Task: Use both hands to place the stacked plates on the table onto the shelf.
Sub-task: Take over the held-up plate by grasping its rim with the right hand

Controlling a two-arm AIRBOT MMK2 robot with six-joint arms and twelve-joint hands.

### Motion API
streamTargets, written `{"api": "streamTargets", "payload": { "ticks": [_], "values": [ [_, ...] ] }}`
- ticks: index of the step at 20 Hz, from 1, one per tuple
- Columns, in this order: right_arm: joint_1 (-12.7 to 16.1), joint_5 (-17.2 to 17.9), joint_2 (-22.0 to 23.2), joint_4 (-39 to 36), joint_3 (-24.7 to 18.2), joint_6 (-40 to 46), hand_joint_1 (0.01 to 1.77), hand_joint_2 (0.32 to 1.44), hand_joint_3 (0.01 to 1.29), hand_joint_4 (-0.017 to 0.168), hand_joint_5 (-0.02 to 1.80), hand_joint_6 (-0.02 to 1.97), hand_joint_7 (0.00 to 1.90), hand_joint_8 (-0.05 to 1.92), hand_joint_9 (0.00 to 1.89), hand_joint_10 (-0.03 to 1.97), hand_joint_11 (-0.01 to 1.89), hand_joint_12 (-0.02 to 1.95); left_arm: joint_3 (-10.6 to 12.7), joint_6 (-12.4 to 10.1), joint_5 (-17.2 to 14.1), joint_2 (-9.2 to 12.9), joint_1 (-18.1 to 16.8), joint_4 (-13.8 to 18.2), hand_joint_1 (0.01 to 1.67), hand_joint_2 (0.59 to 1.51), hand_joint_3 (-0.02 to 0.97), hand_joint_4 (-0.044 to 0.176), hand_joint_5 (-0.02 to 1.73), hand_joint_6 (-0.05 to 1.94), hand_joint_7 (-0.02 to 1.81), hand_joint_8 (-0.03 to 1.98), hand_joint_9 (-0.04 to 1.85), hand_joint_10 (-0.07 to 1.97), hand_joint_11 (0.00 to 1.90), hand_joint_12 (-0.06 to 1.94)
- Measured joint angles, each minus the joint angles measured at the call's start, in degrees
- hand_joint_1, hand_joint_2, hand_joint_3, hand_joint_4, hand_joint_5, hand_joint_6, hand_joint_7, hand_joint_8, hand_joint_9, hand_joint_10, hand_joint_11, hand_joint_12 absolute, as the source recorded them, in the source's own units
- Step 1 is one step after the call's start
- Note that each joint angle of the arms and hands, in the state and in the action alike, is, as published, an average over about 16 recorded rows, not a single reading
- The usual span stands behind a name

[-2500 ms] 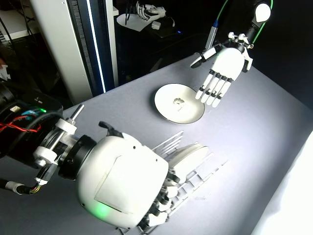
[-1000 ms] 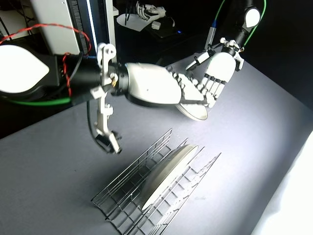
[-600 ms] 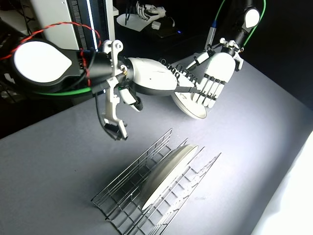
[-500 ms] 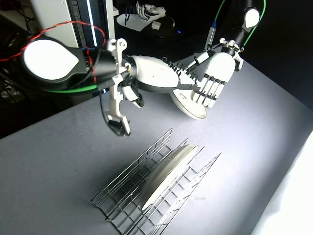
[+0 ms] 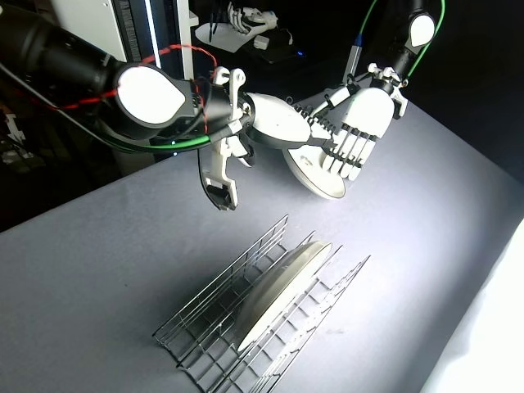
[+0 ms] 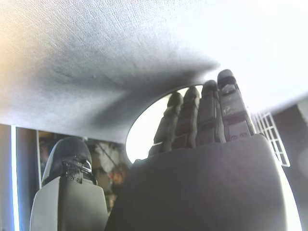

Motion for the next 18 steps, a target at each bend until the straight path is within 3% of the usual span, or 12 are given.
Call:
{"api": "streamTargets", "payload": {
  "ticks": [11, 18],
  "values": [
    [-1.9, -4.5, -8.2, 0.5, 4.4, 0.1, 1.21, 1.08, 0.01, 0.003, 0.03, 0.03, 0.02, 0.01, 0.01, 0.0, 0.02, 0.17, 0.1, 0.0, 0.0, -0.1, -0.2, 0.2, 0.02, 1.058, 0.021, -0.005, 0.02, -0.01, -0.01, -0.02, -0.01, -0.03, 0.02, 0.01],
    [-2.3, -6.3, -10.6, 0.7, 5.4, 0.1, 1.23, 1.13, 0.02, 0.003, 0.1, 0.03, 0.07, 0.01, 0.06, 0.02, 0.02, 0.43, 0.3, 0.0, -0.1, -0.1, -0.2, 0.2, 0.01, 1.055, 0.021, -0.003, 0.02, -0.01, -0.01, -0.02, -0.01, -0.03, 0.02, 0.01]
  ]
}}
